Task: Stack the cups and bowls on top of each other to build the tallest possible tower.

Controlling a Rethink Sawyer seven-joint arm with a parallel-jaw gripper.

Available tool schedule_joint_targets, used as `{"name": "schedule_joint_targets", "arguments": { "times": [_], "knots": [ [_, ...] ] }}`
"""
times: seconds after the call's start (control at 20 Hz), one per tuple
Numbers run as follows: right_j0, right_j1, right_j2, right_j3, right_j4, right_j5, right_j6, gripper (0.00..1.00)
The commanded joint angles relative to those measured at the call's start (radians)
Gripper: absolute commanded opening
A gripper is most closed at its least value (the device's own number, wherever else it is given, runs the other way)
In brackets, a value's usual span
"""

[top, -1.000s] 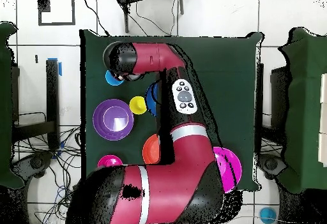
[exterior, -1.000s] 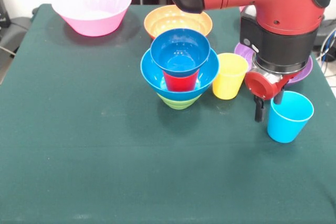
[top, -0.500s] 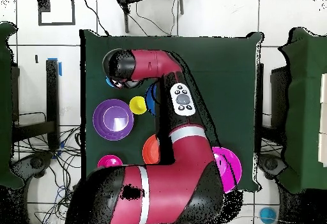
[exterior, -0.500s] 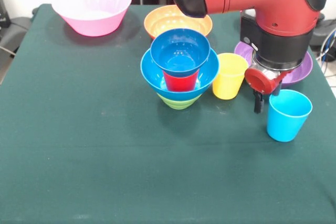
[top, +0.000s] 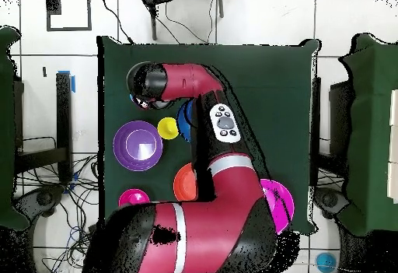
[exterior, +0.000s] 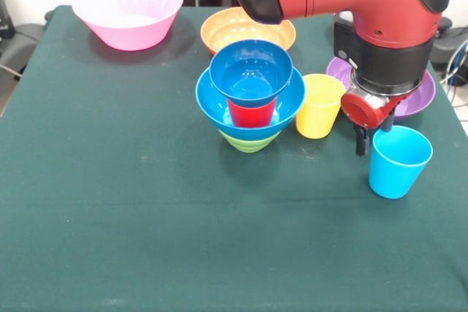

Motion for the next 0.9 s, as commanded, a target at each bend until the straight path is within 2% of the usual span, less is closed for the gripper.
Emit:
{"name": "schedule_joint_targets", "arguments": {
  "times": [0.05,0.3,0.9],
  "knots": [
    [-0.016,0.006,0.058,0.083,0.004,-0.103,0.112,1.0],
    [-0.019,0.003,0.067,0.082,0.004,-0.132,0.106,1.0],
    [-0.016,0.027,0.056,0.066,0.001,-0.129,0.096,1.0]
  ]
}}
